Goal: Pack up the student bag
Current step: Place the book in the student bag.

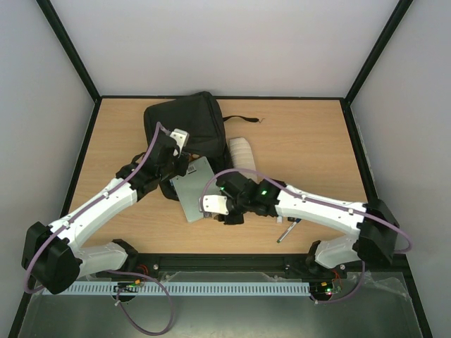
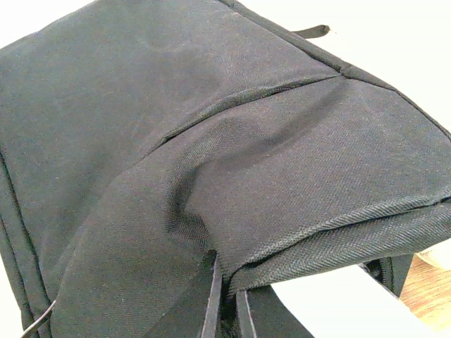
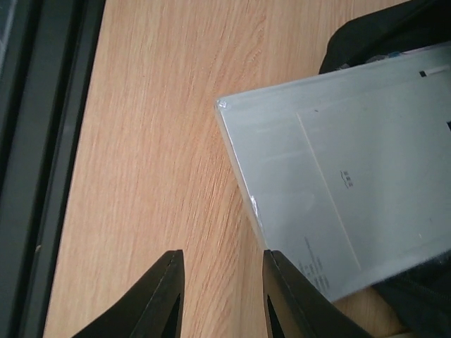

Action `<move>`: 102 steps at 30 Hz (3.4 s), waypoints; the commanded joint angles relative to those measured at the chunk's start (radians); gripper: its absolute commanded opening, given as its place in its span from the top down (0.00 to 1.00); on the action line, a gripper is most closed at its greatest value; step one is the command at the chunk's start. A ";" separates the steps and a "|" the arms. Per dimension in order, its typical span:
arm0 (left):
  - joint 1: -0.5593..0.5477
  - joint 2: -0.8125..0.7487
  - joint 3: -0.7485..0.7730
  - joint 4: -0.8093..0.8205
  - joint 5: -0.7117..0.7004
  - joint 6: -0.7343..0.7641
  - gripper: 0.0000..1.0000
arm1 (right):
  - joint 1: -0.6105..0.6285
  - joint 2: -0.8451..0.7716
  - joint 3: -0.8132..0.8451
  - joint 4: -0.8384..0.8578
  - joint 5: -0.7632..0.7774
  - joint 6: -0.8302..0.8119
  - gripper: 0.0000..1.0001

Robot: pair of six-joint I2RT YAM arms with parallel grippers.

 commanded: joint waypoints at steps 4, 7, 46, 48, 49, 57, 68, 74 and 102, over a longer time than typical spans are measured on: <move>-0.005 -0.042 0.008 0.070 0.008 -0.006 0.98 | 0.109 0.155 -0.001 0.105 0.194 -0.054 0.65; -0.006 -0.044 0.007 0.069 0.001 -0.004 0.98 | 0.130 0.201 -0.010 0.166 0.259 -0.040 0.59; -0.007 -0.061 0.008 0.064 -0.006 0.001 0.98 | 0.145 0.405 -0.003 0.395 0.412 -0.095 0.69; -0.006 -0.062 0.008 0.064 -0.005 0.001 0.98 | 0.145 0.418 0.003 0.418 0.438 -0.097 0.71; -0.007 -0.062 0.008 0.064 -0.005 0.001 0.98 | 0.144 0.422 0.008 0.426 0.443 -0.099 0.71; -0.007 -0.068 0.006 0.067 -0.018 -0.005 0.98 | 0.106 0.461 0.069 0.517 0.486 -0.140 0.75; -0.007 -0.071 0.005 0.067 -0.006 -0.004 0.98 | 0.034 0.550 0.103 0.630 0.537 -0.282 0.75; -0.007 -0.066 0.006 0.067 -0.001 -0.005 0.98 | 0.016 0.598 0.113 0.731 0.552 -0.330 0.75; -0.007 -0.071 0.004 0.067 -0.007 -0.005 0.98 | 0.032 0.586 0.115 0.761 0.552 -0.254 0.69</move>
